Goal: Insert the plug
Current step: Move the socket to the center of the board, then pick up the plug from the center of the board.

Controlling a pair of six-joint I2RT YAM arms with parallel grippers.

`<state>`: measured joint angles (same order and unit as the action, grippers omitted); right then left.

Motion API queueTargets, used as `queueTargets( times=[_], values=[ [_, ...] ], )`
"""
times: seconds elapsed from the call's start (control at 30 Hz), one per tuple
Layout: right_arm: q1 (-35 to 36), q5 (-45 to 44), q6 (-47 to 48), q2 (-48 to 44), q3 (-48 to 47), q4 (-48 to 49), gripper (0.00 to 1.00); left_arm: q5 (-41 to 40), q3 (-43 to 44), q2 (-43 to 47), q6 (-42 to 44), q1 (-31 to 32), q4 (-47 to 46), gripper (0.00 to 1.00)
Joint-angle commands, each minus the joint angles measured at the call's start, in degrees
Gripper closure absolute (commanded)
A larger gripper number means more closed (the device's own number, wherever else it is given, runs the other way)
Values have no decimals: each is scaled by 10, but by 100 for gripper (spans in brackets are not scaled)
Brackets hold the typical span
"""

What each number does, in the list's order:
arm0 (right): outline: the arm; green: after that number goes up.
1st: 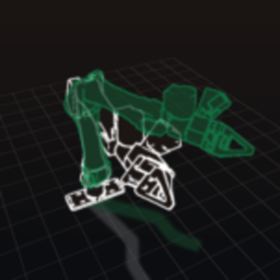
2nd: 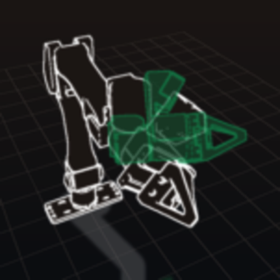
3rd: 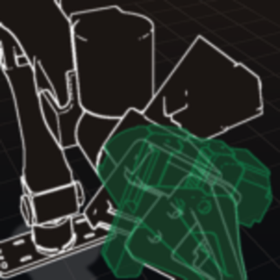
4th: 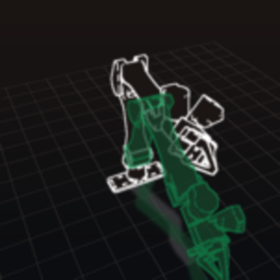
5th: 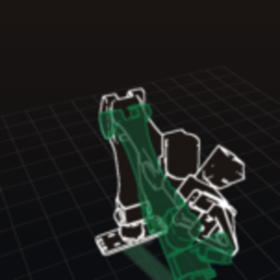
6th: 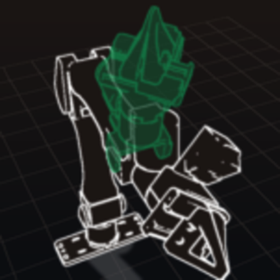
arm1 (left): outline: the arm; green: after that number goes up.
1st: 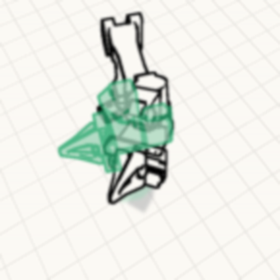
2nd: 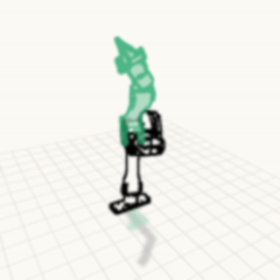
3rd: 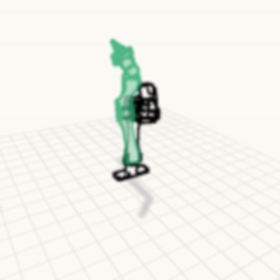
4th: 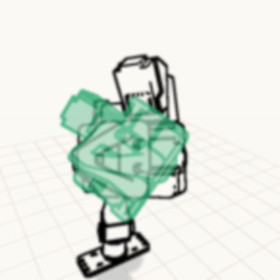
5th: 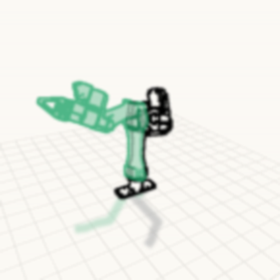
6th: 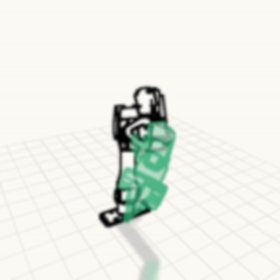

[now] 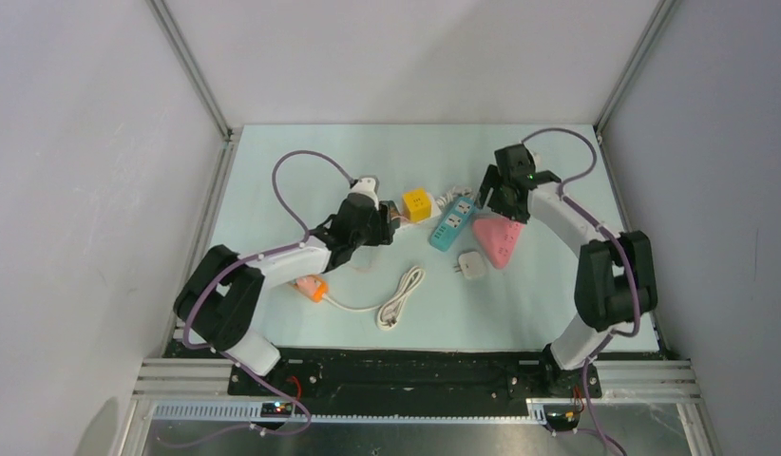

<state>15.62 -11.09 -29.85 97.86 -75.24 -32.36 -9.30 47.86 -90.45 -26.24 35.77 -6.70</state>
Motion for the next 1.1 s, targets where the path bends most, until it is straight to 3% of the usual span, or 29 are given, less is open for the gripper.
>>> queueTargets(
  times=[0.0,0.2,0.47,0.77,0.93,1.07],
  values=[
    [-22,-5,-76,-86,106,19,15,-17,6,52,22,-15,5,34],
    [-61,51,-125,-171,193,51,16,4,18,141,35,-13,12,15],
    [-132,161,-151,-212,287,128,17,56,92,175,26,24,59,12],
    [-173,185,-172,-243,342,150,23,196,281,-54,-136,110,16,20],
    [-224,162,-159,-285,347,103,24,199,303,-150,-193,140,-49,13],
    [-244,137,-147,-326,353,98,30,136,330,-210,-194,160,-56,5]
  ],
)
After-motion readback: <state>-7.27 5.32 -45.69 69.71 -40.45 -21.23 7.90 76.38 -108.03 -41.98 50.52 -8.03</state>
